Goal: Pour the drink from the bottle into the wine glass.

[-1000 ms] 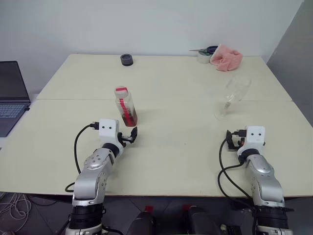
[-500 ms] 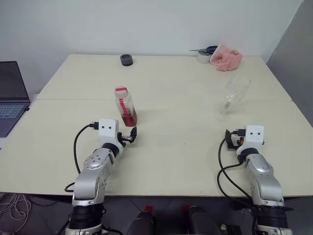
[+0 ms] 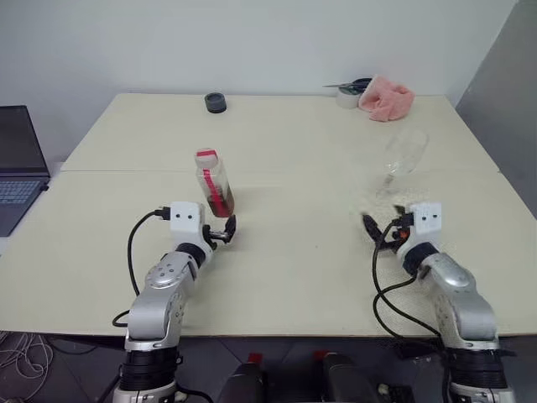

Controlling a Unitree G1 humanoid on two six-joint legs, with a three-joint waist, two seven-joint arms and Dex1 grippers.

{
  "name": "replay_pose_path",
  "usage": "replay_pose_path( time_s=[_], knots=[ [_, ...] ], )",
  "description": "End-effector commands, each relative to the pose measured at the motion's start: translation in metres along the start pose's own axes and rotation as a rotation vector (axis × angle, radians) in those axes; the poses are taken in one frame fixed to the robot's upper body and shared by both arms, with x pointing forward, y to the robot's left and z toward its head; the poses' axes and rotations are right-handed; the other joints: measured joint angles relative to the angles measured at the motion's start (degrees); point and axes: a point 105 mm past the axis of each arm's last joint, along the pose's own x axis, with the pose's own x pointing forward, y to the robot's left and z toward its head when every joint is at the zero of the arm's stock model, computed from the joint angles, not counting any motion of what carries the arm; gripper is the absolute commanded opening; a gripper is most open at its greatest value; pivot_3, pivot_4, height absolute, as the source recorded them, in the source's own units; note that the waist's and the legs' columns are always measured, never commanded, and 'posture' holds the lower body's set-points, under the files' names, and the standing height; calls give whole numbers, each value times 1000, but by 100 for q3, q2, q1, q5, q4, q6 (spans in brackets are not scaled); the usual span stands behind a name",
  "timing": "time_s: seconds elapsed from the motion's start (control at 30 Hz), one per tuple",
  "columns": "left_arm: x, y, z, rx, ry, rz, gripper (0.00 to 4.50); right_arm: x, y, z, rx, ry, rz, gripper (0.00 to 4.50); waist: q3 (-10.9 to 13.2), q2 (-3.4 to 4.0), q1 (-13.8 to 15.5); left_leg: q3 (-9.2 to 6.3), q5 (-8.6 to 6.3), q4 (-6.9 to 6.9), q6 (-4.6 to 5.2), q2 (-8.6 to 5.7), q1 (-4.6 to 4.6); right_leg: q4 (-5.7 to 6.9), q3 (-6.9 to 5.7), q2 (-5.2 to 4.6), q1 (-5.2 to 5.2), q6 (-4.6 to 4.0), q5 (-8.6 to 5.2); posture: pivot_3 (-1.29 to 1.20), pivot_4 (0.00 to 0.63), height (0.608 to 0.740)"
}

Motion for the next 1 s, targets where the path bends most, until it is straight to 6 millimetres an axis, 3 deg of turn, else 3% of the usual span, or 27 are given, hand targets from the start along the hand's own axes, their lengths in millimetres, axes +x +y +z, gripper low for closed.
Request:
replay_pose_path(
  time_s=[0.03, 0.3, 1.0],
  knots=[
    [0, -1, 18, 17, -64, -1, 4454, -4, 33, 20, 59, 7, 238, 4492, 0, -1, 10, 0, -3, 1, 5, -1, 0, -2, 0, 0, 2, 1, 0, 0, 150, 740],
    [6, -2, 25, 15, -86, 4, 4454, -4, 57, 44, 104, 17, 406, 4492, 1, -2, 38, 2, -12, 6, 21, -1, -1, -3, 2, -1, 1, 1, 1, 0, 150, 740],
    [37, -19, 73, 58, -234, -23, 4454, 5, 59, 56, 56, -36, 377, 4492, 1, -3, 82, 7, -13, 7, 20, -4, -3, -4, 5, -3, -2, 6, 4, 0, 150, 740]
  ],
)
